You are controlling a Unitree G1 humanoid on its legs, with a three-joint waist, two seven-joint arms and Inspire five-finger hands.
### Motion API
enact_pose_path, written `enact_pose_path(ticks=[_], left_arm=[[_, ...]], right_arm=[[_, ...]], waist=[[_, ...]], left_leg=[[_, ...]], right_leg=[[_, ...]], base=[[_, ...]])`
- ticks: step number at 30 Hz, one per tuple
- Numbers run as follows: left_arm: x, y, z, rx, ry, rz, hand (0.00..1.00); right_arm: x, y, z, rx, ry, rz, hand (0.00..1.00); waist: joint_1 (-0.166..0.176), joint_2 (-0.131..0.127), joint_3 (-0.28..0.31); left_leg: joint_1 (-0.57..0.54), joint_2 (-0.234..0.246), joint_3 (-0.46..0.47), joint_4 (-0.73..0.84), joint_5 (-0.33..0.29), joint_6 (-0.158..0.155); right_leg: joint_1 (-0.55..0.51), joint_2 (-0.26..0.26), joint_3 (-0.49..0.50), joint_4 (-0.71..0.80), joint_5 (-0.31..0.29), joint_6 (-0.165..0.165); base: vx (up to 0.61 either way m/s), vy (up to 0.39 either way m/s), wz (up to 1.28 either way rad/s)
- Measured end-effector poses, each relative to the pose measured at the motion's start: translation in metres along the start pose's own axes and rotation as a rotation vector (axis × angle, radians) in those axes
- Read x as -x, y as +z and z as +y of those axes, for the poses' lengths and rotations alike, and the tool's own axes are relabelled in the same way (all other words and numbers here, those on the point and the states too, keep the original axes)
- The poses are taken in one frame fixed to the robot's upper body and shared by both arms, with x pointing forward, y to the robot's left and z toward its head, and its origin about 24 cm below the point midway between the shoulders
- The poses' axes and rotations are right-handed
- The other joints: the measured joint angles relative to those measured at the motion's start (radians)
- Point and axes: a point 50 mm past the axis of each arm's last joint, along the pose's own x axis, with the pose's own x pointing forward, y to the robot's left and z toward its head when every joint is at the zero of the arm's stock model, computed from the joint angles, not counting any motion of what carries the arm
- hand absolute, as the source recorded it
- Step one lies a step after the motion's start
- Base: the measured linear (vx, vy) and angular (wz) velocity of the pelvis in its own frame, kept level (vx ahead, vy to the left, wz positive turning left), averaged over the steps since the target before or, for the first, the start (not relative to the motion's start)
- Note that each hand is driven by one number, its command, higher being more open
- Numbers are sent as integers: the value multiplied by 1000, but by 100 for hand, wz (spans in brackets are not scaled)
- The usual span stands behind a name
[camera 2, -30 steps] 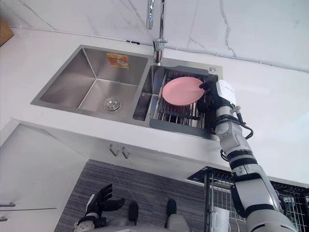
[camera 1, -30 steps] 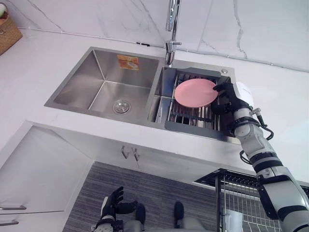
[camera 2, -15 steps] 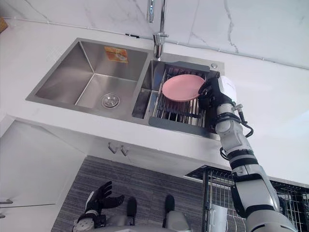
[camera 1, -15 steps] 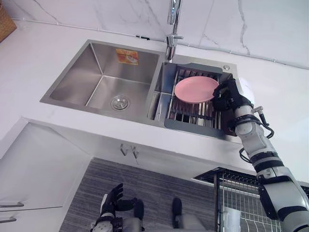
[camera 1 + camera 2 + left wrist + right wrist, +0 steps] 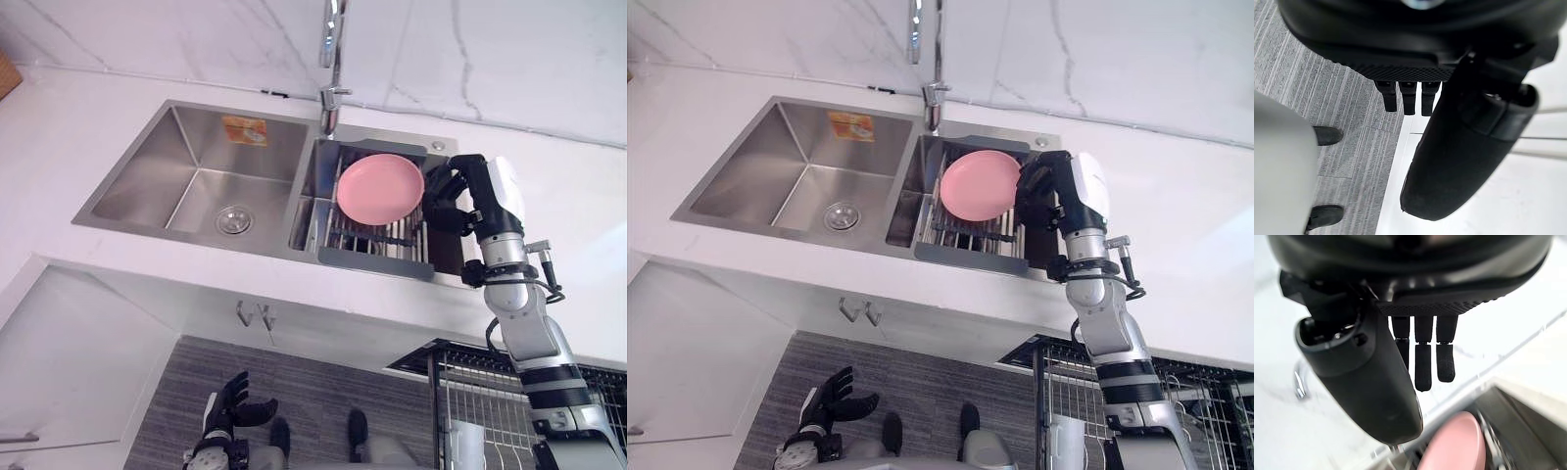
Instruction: Walk over to the sink, pick up the cup, carry it to the dishwasher, place the cup inside the dishwasher, then close the dishwasher door
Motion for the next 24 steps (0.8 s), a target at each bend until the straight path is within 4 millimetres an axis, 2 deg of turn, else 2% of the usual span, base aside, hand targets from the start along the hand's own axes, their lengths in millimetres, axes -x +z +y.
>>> enact_pose_path(ticks=[8,15,23,24], left_arm=[[0,-4,0,-7,-9,22,90],[0,-9,-1,-17,-22,49,90],[-3,-7,-8,-69,-56,51,90],[-3,-8,-7,-69,-56,55,90]], right_arm=[[19,-7,-12,7,-28,31,30],[28,2,-33,-29,-134,-5,30],[28,8,-26,-81,-77,-24,30],[28,9,-21,-88,-51,-32,90]], waist=[[-20,1,-10],[-29,9,-33],[-38,16,-41],[-39,18,-42]], left_leg=[[7,12,40,8,-6,-9],[19,26,86,-3,-9,-8],[25,35,125,4,-18,-11],[25,37,125,8,-20,-14]], right_leg=[[-2,11,40,-14,7,-3],[-16,29,85,-18,18,-15],[-20,43,122,-29,36,-19],[-18,44,121,-29,36,-19]], base=[[-63,-3,-16],[26,-16,-20],[7,-6,-15],[-31,-8,0]])
